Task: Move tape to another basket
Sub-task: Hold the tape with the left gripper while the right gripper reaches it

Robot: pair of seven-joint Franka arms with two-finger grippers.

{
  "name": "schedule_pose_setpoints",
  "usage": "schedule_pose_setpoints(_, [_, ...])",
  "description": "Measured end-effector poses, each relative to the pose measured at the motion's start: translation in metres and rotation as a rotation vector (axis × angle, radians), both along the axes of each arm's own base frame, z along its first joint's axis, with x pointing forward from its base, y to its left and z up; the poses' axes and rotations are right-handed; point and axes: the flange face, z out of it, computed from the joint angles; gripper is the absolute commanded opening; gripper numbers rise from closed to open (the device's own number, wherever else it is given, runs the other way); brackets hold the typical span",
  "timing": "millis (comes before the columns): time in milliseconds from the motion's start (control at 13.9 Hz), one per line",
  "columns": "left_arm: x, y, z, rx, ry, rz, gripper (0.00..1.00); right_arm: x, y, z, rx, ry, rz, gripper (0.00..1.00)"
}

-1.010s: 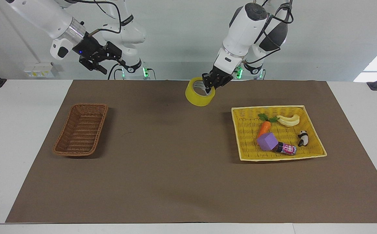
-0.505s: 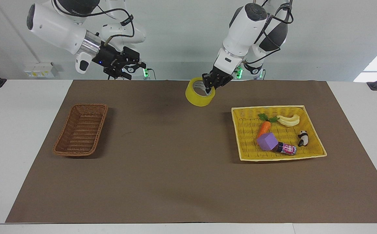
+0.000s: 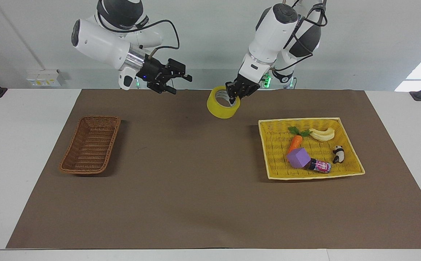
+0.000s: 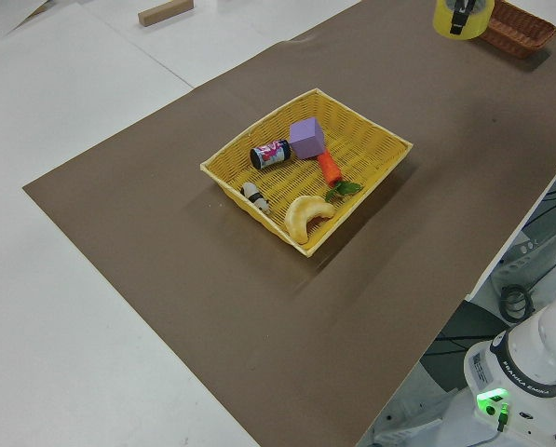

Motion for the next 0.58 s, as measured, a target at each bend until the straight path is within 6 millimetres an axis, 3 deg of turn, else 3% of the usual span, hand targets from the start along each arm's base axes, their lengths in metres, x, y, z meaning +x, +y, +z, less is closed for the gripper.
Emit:
schedule_pose_setpoints(288, [-0.002,-0.003,0.000,0.000,0.001,-0.005,0.00,-0.001,0.044,-0.023,-0.017,-0.017,-0.018,1.00])
schedule_pose_setpoints(577, [-0.008,-0.011,0.001,0.000,0.003,-0.011,0.00,0.005,0.056,-0.045,-0.024,0.006,-0.024,1.00])
